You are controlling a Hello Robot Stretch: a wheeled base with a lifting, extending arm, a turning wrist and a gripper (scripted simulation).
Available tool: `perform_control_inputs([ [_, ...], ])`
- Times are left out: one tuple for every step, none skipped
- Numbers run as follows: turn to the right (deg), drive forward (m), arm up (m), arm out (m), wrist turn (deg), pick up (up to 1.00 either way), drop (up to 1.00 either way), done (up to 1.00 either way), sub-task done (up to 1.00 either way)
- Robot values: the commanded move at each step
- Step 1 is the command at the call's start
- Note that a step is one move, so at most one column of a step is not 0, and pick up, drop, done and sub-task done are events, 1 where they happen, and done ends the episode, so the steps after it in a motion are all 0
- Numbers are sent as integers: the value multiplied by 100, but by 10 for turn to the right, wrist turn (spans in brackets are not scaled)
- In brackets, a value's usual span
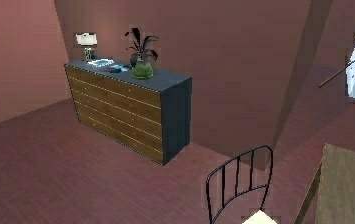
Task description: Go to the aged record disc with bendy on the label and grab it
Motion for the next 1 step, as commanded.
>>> perform_control_inputs([
  [0, 0, 0, 10, 0, 0, 0, 0, 0],
])
